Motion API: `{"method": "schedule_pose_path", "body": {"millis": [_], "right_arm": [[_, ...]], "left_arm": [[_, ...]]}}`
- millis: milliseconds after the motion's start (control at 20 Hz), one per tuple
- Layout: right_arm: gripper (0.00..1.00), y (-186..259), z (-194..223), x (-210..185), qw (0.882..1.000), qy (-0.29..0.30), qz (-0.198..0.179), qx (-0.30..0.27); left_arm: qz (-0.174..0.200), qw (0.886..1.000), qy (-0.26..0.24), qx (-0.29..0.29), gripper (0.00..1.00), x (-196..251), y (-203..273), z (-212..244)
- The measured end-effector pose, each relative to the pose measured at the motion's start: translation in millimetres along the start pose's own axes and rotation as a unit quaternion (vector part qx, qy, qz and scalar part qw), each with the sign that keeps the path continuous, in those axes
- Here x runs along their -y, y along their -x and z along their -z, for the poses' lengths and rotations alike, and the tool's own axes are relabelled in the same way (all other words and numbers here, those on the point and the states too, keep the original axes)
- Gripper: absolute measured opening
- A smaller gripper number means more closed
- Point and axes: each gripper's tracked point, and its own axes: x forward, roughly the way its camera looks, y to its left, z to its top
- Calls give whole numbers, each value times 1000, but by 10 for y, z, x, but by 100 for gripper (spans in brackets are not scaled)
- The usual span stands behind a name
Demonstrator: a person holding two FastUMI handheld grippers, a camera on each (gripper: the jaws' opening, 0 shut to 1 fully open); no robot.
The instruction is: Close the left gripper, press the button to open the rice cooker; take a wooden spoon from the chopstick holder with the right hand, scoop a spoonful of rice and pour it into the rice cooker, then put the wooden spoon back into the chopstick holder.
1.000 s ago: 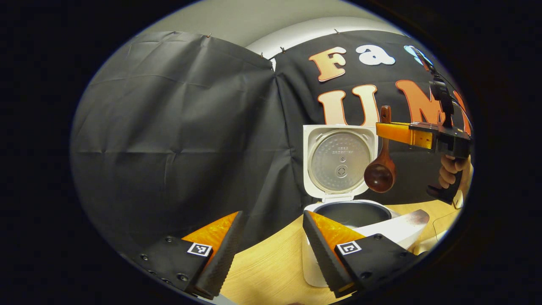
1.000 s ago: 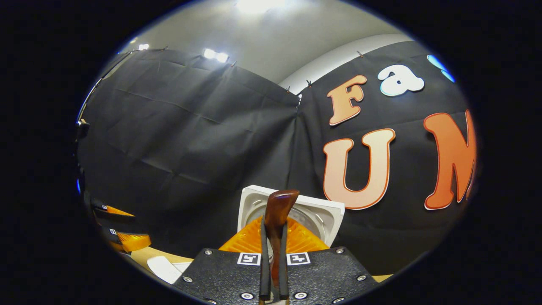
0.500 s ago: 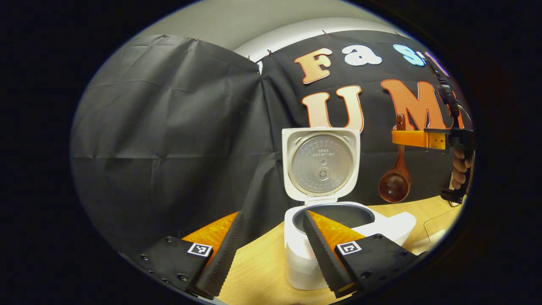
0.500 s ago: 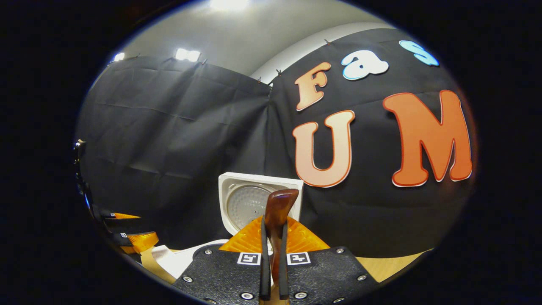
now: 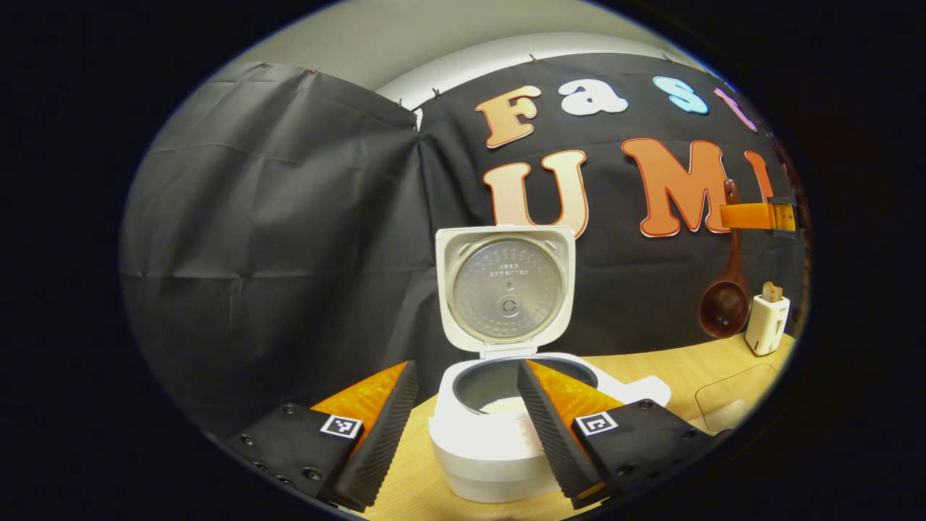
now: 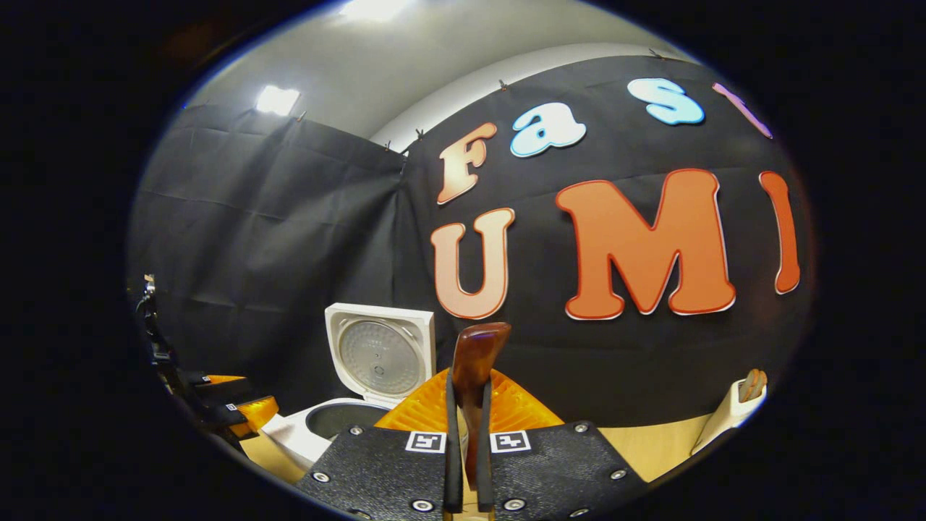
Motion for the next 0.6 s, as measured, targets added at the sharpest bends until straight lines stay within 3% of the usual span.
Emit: {"method": "schedule_pose_path", "body": {"millis": [350, 600], "right_arm": [[8, 639, -61, 688, 996, -28, 79, 1], [8, 1085, 34, 1211, 988, -38, 153, -5]], "left_arm": [[36, 999, 2, 5, 91, 379, 11, -40], [63, 998, 9, -2, 91, 675, 6, 8]]}}
